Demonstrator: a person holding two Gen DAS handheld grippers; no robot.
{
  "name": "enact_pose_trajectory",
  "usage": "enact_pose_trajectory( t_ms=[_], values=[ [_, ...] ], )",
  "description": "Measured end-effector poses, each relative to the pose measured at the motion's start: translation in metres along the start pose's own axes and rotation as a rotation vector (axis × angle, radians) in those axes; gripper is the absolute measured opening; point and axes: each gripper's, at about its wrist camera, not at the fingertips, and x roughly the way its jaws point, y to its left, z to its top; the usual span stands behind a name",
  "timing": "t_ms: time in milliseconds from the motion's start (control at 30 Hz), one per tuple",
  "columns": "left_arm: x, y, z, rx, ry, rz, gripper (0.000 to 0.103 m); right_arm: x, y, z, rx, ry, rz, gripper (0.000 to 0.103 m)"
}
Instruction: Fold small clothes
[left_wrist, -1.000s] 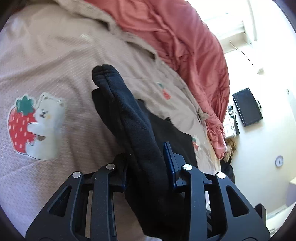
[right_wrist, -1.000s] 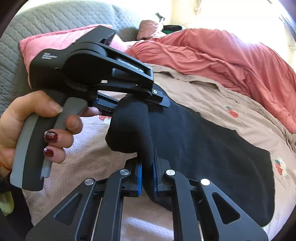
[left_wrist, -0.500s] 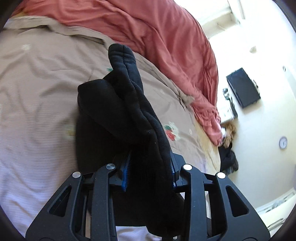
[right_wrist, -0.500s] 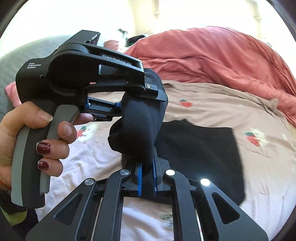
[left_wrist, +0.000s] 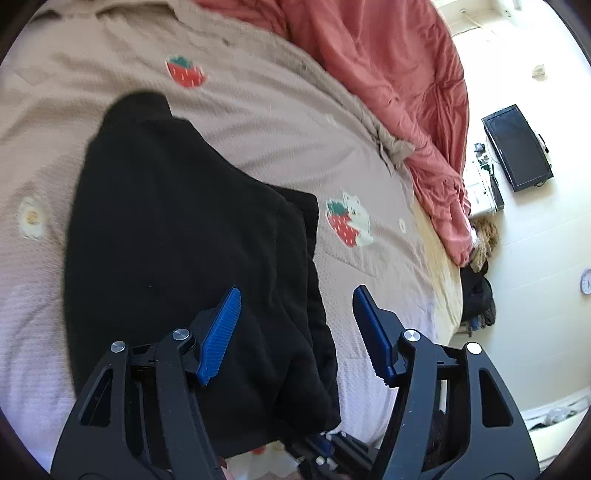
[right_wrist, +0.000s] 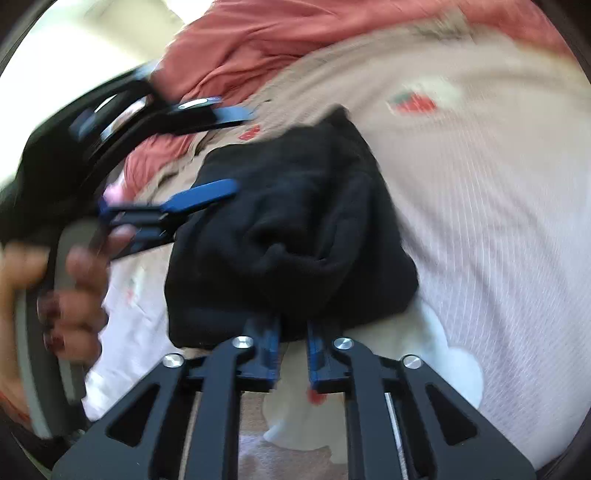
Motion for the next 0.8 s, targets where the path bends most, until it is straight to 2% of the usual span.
enact_pose_trajectory(
  t_ms=[100, 167, 200, 267, 333, 500, 567, 633, 800],
  values=[
    [-0.022, -0.001, -0.008, 0.047, -0.062, 0.071, 0.055, -0.003, -0.006, -0.001, 0.037, -0.002, 0.013, 0.024],
    [-0.039, 0.008, -0.015, 0.066, -0.097, 0.145, 0.055, -0.006, -0.008, -0.002, 0.065, -0.007, 0.018, 0.030],
    [-0.044, 0.010, -0.018, 0.073, -0.105, 0.172, 0.055, -0.007, -0.009, -0.001, 0.074, -0.009, 0.008, 0.033],
    [-0.054, 0.017, -0.027, 0.099, -0.125, 0.247, 0.056, -0.014, -0.010, -0.002, 0.063, -0.018, -0.037, 0.047],
    [-0.059, 0.021, -0.034, 0.125, -0.131, 0.300, 0.058, -0.023, -0.007, 0.009, 0.042, -0.057, -0.066, 0.053],
    [-0.044, 0.021, -0.050, 0.214, -0.081, 0.398, 0.064, -0.039, -0.005, 0.025, 0.004, -0.159, -0.074, 0.058],
    [-0.032, 0.022, -0.059, 0.255, -0.048, 0.441, 0.064, -0.039, -0.010, 0.032, 0.002, -0.169, -0.054, 0.058],
    [-0.024, 0.019, -0.067, 0.316, -0.056, 0.492, 0.064, -0.033, -0.017, 0.041, 0.011, -0.161, -0.034, 0.059],
    [-0.025, 0.025, -0.068, 0.297, -0.065, 0.477, 0.065, -0.013, -0.026, 0.067, 0.019, -0.106, 0.001, 0.060]
  ],
)
